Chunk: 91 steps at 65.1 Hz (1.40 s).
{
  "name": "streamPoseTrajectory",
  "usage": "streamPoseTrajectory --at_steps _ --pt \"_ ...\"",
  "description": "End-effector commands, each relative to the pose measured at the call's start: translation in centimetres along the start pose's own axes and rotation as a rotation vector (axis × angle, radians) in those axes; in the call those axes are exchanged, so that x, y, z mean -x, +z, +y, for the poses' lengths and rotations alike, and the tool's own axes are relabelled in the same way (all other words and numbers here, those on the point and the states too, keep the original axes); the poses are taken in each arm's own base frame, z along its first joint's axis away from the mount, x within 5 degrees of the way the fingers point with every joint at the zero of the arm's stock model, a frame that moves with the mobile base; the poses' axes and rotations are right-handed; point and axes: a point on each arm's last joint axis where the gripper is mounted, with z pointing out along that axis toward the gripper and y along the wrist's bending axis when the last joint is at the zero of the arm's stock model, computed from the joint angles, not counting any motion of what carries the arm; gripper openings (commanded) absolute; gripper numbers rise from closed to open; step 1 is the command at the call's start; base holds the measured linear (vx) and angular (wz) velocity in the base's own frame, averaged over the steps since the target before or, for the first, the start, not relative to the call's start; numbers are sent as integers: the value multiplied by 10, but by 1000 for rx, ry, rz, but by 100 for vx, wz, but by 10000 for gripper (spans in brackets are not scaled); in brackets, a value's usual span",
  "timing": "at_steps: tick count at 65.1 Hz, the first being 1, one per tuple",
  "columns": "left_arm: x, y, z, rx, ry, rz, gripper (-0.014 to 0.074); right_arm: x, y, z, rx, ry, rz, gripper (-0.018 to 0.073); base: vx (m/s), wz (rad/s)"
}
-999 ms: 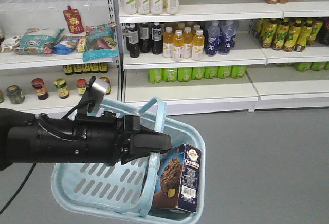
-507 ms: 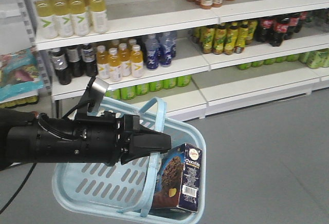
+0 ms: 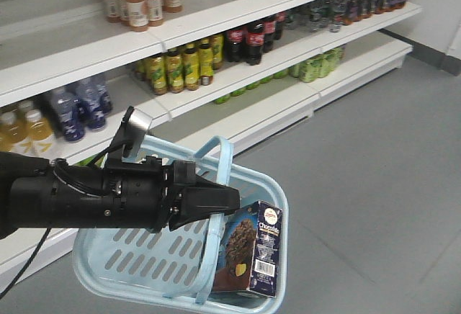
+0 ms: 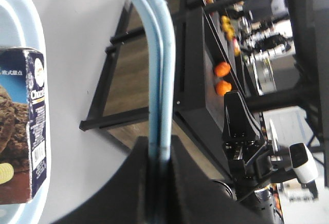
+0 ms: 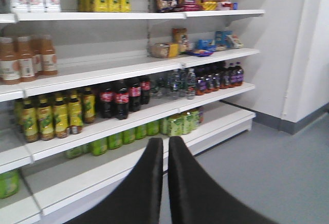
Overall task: Left arm holds basket, right arm returns cookies
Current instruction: 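Carry the basket in the left gripper past the drink shelves, then keep holding the basket with the left gripper while turning toward snack shelves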
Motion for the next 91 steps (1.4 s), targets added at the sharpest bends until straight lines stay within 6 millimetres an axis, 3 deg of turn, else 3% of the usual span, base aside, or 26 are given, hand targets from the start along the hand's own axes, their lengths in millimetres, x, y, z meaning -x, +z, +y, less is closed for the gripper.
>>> streamPoseTrajectory --at_steps 1,49,91 --pt "6 -7 -28 -141 -10 -53 -3 1 -1 0 1 -14 -68 -6 26 -72" --pt "7 -7 -28 -139 -10 -55 -3 1 -1 0 1 -14 -68 -6 21 -74" --pt "7 -7 -28 -136 -11 -58 -3 1 -1 0 1 -14 -68 -6 11 -43"
